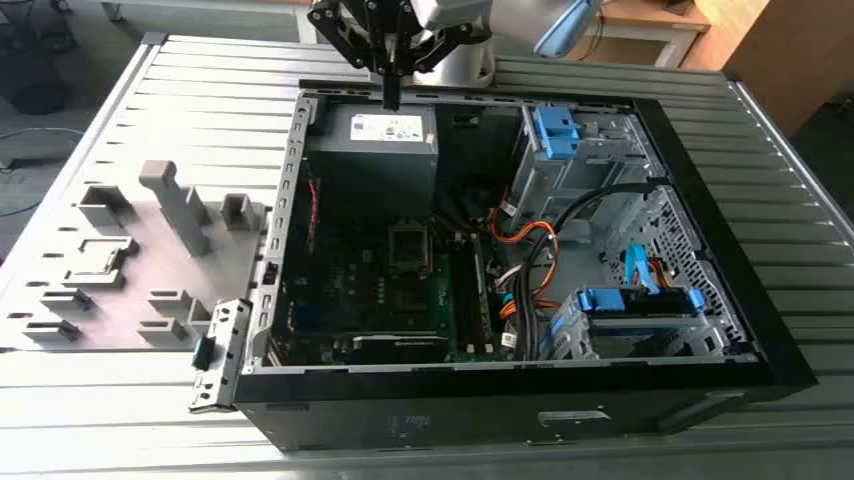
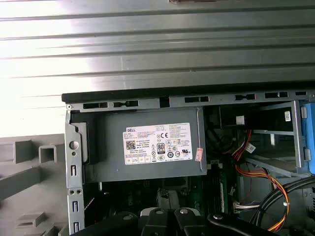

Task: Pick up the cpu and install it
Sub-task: 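Reach for the cpu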

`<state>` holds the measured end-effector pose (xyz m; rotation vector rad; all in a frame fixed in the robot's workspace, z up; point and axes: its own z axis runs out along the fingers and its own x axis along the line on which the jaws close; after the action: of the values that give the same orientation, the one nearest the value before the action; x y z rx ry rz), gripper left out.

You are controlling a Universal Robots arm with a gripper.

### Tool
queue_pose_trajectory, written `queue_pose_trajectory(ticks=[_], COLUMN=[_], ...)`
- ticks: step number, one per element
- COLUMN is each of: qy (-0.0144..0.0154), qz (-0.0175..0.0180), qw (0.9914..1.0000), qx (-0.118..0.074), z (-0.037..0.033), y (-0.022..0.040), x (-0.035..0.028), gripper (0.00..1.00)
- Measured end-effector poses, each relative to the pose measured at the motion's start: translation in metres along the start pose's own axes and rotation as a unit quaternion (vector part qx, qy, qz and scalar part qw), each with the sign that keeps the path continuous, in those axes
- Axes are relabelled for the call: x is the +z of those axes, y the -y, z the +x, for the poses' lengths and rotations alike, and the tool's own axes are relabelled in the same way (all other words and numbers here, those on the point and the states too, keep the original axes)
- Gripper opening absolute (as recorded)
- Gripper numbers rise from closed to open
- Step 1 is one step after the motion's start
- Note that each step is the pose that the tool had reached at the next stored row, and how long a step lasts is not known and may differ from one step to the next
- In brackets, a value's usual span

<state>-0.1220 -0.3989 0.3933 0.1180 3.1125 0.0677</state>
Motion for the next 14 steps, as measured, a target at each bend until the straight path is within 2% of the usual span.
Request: queue_pose_trajectory(ticks=[14], qy=[0.0], qz=[0.0], qw=[1.0], qx=[0.0], z=[0.0035], y=[0.0003], x=[-0.0001], gripper=[0.11])
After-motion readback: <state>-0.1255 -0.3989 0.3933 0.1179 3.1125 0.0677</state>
